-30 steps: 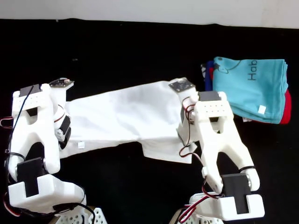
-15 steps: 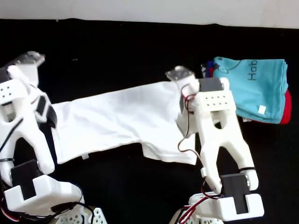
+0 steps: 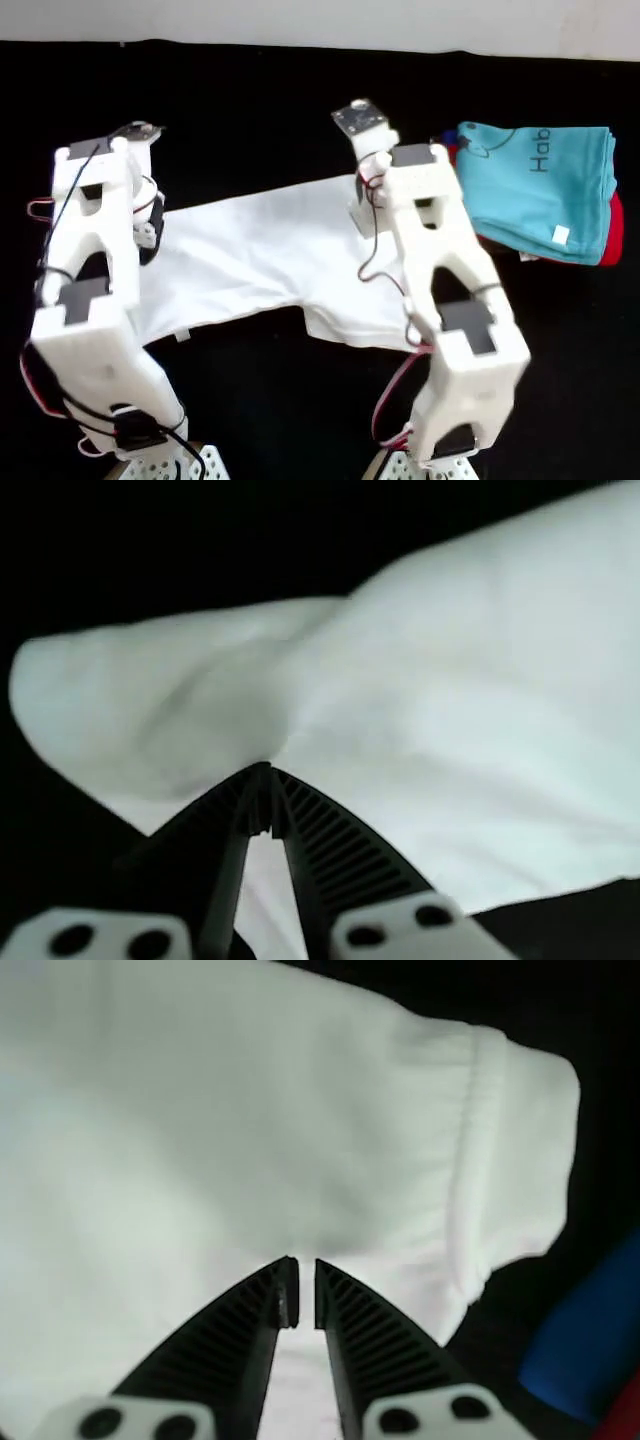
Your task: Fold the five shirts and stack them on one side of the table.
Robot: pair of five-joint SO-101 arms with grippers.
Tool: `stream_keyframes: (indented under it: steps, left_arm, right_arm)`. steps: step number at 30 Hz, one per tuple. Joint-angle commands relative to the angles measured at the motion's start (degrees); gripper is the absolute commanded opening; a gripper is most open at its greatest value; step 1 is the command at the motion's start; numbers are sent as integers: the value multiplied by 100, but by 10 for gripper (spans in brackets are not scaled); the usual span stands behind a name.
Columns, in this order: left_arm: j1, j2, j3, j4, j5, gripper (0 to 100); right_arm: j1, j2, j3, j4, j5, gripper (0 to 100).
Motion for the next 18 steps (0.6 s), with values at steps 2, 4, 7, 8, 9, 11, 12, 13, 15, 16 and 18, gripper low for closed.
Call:
stream_keyframes:
  steps: [2, 4, 7, 8, 9, 11, 12, 13, 15, 16, 18]
  left_arm:
    - [-400, 1086, -1648, -70, 44, 8]
    - [-514, 1578, -2457, 132, 44, 8]
    - [-532, 2281, -3662, 563, 44, 8]
    - [-532, 2501, -4057, 721, 44, 8]
    - [-523, 2703, -4426, 870, 44, 8]
    - [-505, 3064, -5112, 1178, 62, 8]
    - [-505, 3213, -5437, 1371, 62, 8]
    - [-505, 3345, -5745, 1547, 62, 8]
    - [-505, 3547, -6352, 1934, 70, 8]
    - [-505, 3609, -6642, 2110, 70, 8]
    - [-470, 3653, -7116, 2400, 70, 8]
  right_arm:
    - [321, 1059, -1552, -163, -44, 36]
    - [444, 1631, -2246, -136, -44, 36]
    - [549, 2334, -3196, 136, -44, 36]
    - [549, 2510, -3530, 321, -44, 36]
    - [549, 2642, -3820, 532, -44, 36]
    - [514, 2800, -4409, 989, -44, 36]
    - [514, 2818, -4690, 1262, -53, 36]
    - [505, 2809, -4963, 1543, -62, 36]
    - [497, 2800, -5552, 2132, -62, 36]
    - [497, 2800, -5903, 2440, -62, 36]
    - [497, 2818, -6589, 2958, -62, 36]
